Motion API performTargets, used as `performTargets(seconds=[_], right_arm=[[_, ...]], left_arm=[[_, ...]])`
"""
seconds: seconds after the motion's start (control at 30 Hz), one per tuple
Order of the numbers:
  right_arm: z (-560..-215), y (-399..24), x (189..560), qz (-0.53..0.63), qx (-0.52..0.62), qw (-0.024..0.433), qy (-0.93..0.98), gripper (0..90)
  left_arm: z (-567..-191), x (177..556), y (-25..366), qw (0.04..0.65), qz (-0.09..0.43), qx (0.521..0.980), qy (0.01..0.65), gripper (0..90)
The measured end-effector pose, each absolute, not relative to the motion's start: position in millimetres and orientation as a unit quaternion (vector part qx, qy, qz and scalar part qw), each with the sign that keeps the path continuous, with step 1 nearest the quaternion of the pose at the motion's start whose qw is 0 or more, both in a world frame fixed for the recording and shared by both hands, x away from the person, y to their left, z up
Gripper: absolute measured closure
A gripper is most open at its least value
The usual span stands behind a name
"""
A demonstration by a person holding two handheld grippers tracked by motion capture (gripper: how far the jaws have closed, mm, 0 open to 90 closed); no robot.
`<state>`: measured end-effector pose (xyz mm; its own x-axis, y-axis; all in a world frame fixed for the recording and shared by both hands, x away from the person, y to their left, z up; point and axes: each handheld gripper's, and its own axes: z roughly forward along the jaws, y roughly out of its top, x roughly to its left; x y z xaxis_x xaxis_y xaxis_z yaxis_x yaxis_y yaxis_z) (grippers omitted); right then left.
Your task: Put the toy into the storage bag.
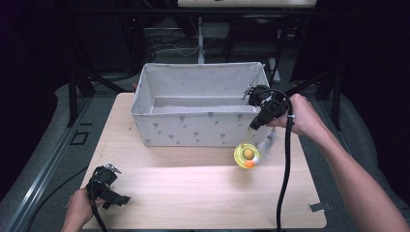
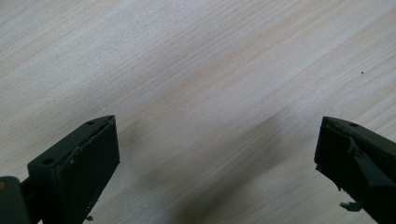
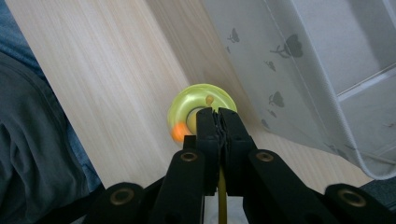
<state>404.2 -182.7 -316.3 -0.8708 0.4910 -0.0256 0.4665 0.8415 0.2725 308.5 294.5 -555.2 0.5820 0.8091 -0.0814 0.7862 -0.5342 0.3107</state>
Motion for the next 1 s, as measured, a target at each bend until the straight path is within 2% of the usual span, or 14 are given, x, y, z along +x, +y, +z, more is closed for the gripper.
performTargets(seconds=[1.0], right_arm=[[-250.4,-181.1,393.6,0.151,0.232,0.079,0.958,88.3]], left_arm=[[-555.8,308.4,292.0,0.159,0.032,0.88,0.447,0.2]])
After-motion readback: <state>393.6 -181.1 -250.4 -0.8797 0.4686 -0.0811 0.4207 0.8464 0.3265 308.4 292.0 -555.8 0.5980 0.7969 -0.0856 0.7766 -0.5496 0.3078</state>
